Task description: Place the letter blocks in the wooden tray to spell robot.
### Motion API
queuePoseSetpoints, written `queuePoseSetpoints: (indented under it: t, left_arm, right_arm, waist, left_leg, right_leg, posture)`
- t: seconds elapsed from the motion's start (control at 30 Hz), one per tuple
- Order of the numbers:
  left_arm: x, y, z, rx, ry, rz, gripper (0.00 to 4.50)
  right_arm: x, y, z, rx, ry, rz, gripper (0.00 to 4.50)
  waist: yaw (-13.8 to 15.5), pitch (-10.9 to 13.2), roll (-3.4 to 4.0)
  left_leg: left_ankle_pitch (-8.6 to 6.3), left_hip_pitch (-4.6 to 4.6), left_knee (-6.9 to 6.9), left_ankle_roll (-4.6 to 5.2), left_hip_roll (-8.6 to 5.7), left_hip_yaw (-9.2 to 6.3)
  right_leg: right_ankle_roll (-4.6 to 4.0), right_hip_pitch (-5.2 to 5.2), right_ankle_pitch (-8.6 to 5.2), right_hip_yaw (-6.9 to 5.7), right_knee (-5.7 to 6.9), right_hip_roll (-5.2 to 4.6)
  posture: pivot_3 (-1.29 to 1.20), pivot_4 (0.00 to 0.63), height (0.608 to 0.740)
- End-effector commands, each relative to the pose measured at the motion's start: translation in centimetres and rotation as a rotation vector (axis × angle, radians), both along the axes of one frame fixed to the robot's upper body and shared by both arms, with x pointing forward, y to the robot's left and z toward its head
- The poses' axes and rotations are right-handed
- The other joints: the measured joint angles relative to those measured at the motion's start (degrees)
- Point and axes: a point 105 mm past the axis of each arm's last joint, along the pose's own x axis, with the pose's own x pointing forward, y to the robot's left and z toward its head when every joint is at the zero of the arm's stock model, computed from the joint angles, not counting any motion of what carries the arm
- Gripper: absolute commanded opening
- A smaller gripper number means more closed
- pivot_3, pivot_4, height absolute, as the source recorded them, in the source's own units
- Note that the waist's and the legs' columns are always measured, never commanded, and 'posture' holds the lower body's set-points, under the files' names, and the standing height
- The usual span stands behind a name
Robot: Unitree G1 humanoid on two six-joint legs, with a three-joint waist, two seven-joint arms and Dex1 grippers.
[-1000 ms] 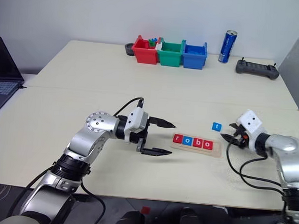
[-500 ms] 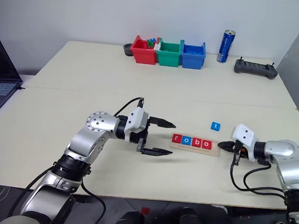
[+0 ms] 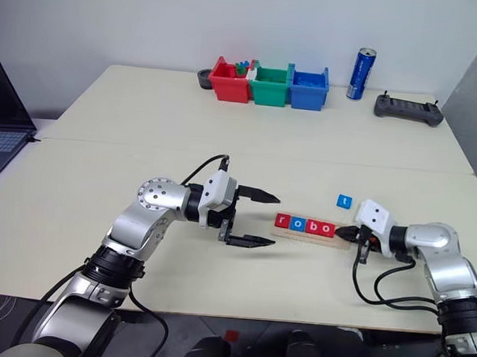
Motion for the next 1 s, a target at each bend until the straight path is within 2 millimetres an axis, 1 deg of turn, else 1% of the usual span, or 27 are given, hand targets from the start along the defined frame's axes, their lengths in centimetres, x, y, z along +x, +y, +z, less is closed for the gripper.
queuePoseSetpoints:
  t: [0.03,0.17,0.3,0.47,0.57,0.67,0.77,0.8,0.87,1.0]
  left_arm:
    - [0.0,-0.1,1.1,-0.020,-0.048,-0.008,4.50]
    - [0.0,-0.1,1.2,-0.019,-0.050,-0.008,4.50]
    - [0.0,0.0,1.2,-0.017,-0.048,-0.005,4.50]
    - [0.0,0.0,1.2,-0.018,-0.047,-0.002,4.50]
    - [0.0,0.0,1.1,-0.019,-0.046,-0.003,4.50]
    - [0.0,-0.1,1.1,-0.020,-0.046,-0.006,4.50]
    - [0.1,-0.2,1.1,-0.021,-0.047,-0.009,4.50]
    - [0.1,-0.2,1.2,-0.021,-0.048,-0.009,4.50]
    - [0.2,-0.2,1.2,-0.019,-0.050,-0.008,4.50]
    - [0.1,0.1,1.2,-0.013,-0.050,-0.005,4.50]
  right_arm:
    - [0.3,0.8,1.2,0.001,-0.042,0.026,0.02]
    - [0.4,1.1,1.4,0.009,-0.043,0.031,0.02]
    - [0.5,0.5,1.9,0.003,-0.044,0.022,0.02]
    - [0.8,-0.8,3.6,0.009,-0.033,-0.023,0.02]
    - [0.6,-1.0,4.3,0.002,-0.037,-0.028,0.02]
    - [1.4,-0.8,4.8,0.025,-0.074,-0.074,0.02]
    - [3.5,-0.8,5.7,0.090,-0.143,-0.209,0.61]
    - [4.3,-1.0,5.9,0.110,-0.170,-0.273,0.92]
    - [5.2,-1.1,6.0,0.136,-0.199,-0.350,1.63]
    - [5.9,-1.1,5.3,0.167,-0.220,-0.475,3.06]
  waist:
    - [0.0,0.0,0.00]
    - [0.0,0.0,0.00]
    - [0.0,0.0,0.00]
    - [0.0,0.0,0.00]
    - [0.1,0.0,0.00]
    - [0.0,0.0,0.00]
    - [-0.3,0.0,0.00]
    - [-0.3,0.0,0.00]
    - [-0.1,0.0,0.00]
    - [0.1,0.0,0.00]
  left_leg:
    - [0.00,0.00,0.00,0.00,0.00,0.00]
    - [0.00,0.00,0.00,0.00,0.00,0.00]
    - [0.00,0.00,0.00,0.00,0.00,0.00]
    - [0.00,0.00,0.00,0.00,0.00,0.00]
    - [0.00,-0.02,0.00,0.00,0.00,-0.02]
    - [0.00,-0.01,0.00,0.00,0.01,-0.01]
    - [0.00,0.01,0.00,0.00,0.02,0.02]
    - [0.00,0.02,0.00,0.00,0.02,0.03]
    - [0.00,0.00,0.01,0.00,0.02,0.01]
    - [0.00,-0.08,-0.01,0.00,0.00,-0.02]
  right_leg:
    - [0.00,0.00,0.00,0.00,0.00,0.00]
    - [0.00,0.00,0.00,0.00,0.01,0.00]
    - [0.00,0.00,0.00,0.00,0.00,0.00]
    - [0.00,-0.01,0.00,0.00,0.01,0.00]
    - [0.00,0.00,0.00,-0.02,-0.01,0.00]
    - [0.00,0.00,0.00,-0.01,0.00,0.00]
    - [0.00,-0.02,0.00,0.02,0.03,0.00]
    - [-0.01,-0.02,0.00,0.03,0.05,0.01]
    - [-0.01,-0.04,0.00,0.02,0.07,0.01]
    - [-0.01,-0.08,0.00,-0.01,0.02,-0.01]
  posture:
    - [0.00,0.150,0.740]
    - [0.00,0.150,0.740]
    - [0.00,0.150,0.740]
    - [0.00,0.150,0.740]
    - [0.00,0.150,0.740]
    - [0.00,0.150,0.740]
    - [0.00,0.150,0.740]
    - [0.00,0.150,0.740]
    - [0.00,0.150,0.740]
    - [0.00,0.150,0.740]
